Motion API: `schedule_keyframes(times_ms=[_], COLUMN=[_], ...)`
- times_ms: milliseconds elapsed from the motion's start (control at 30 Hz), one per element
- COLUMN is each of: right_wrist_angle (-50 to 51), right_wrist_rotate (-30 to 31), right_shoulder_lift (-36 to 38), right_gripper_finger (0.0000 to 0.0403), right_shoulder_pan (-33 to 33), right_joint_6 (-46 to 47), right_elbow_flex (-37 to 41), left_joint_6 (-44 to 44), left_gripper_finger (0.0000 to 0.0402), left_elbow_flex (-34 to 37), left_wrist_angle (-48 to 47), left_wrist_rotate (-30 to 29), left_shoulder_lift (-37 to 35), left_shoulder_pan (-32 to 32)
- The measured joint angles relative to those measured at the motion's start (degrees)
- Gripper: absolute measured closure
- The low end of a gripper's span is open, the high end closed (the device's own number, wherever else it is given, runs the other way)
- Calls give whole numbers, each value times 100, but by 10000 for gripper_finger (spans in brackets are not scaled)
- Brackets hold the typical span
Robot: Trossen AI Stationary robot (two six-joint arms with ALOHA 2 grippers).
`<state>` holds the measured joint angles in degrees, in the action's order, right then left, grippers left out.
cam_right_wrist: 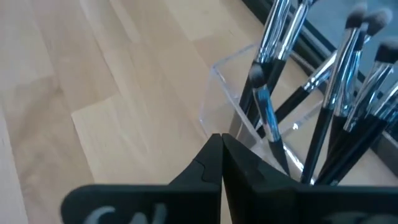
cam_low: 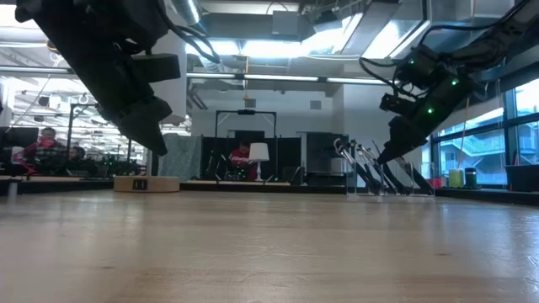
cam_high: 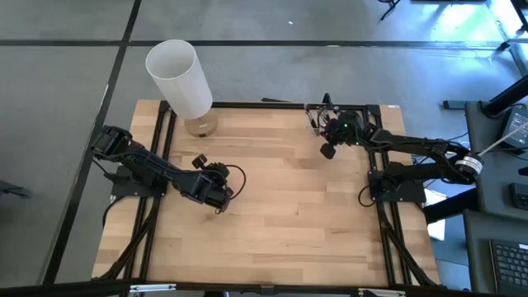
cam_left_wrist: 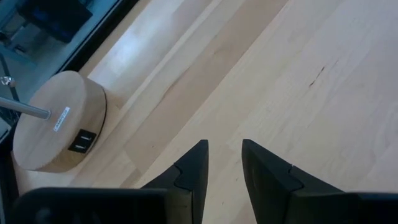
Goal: Put items in baskets/containers
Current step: Return to Home Position
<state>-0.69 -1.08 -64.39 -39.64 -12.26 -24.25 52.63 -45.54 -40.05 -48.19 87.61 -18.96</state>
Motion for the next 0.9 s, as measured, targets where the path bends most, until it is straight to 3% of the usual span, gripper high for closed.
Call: schedule_keyframes(times_ms=[433,733,900], right_wrist_angle=[634,-24,-226], right_wrist_rotate=[-323,1255,1270], right_shoulder_lift=[3,3,3], right_gripper_finger=[397,397,397], right_shoulder_pan=[0,-2,-2], right_joint_6=[70,-124,-57], right_elbow_flex=[-510,-706,-706], left_joint_6=[-77,-78,-84], left_gripper_finger=[311,309,309], left_elbow_flex=[0,0,0], left_wrist_angle=[0,2,0], left_wrist_rotate=[-12,118,96], left_shoulder_lift=[0,0,0], left_shoulder_pan=[0,0,0])
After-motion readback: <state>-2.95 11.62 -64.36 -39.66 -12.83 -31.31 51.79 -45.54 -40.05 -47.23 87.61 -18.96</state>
